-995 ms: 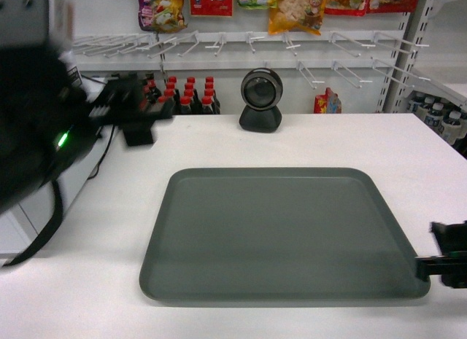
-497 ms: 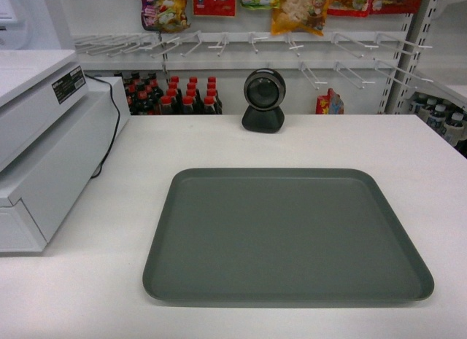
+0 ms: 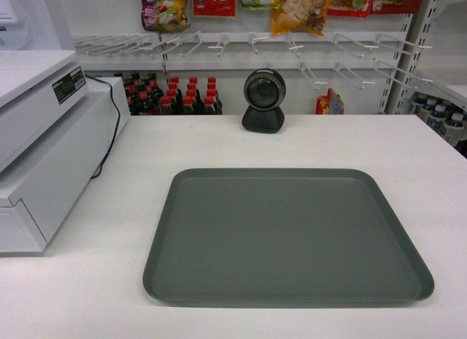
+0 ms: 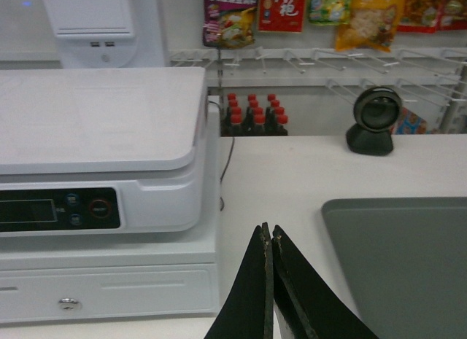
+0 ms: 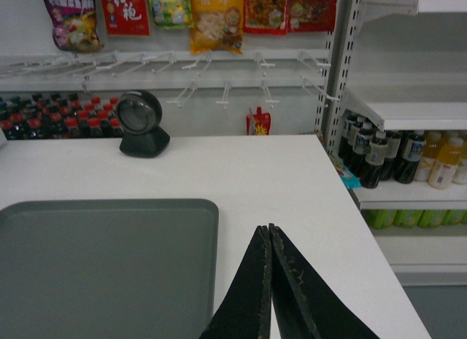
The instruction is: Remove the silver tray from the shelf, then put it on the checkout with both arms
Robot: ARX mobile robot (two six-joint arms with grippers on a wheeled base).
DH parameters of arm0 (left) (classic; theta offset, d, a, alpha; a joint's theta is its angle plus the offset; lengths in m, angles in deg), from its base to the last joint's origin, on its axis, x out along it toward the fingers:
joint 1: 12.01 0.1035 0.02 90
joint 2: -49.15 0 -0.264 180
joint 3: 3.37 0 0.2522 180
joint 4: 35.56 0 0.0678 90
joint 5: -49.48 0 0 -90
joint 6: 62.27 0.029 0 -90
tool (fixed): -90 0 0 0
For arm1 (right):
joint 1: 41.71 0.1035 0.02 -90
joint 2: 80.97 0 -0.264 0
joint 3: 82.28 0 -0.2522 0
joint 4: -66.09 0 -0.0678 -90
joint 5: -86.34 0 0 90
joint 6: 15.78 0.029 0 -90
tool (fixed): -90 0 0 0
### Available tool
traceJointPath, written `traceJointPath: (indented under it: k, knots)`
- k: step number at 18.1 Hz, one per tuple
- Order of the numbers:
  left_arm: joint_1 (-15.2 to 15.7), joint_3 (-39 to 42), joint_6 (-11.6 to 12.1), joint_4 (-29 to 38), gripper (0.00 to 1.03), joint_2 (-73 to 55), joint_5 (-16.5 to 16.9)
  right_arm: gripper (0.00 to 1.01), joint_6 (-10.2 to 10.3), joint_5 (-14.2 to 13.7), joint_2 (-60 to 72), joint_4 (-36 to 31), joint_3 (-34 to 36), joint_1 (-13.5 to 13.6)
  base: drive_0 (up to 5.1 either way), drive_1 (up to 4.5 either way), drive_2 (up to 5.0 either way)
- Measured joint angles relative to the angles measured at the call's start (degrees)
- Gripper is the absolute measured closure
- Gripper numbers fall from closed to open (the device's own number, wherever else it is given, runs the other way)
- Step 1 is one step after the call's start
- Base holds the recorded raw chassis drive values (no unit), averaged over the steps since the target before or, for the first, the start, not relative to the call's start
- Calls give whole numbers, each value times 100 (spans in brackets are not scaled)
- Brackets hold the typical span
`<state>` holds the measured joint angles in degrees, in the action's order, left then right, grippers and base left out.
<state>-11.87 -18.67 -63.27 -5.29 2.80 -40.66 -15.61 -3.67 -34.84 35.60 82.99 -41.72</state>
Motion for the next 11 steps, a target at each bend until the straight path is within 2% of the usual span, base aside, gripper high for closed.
traceJointPath:
  k: [7,11]
  knots:
    - [-22,92,0,-1512,102,1707,13,99,0,0,-1738,1585,26,0,0,0,0]
    - [-22,92,0,-2041,102,2247,11,99,0,0,-2275,2081,26,0,0,0,0]
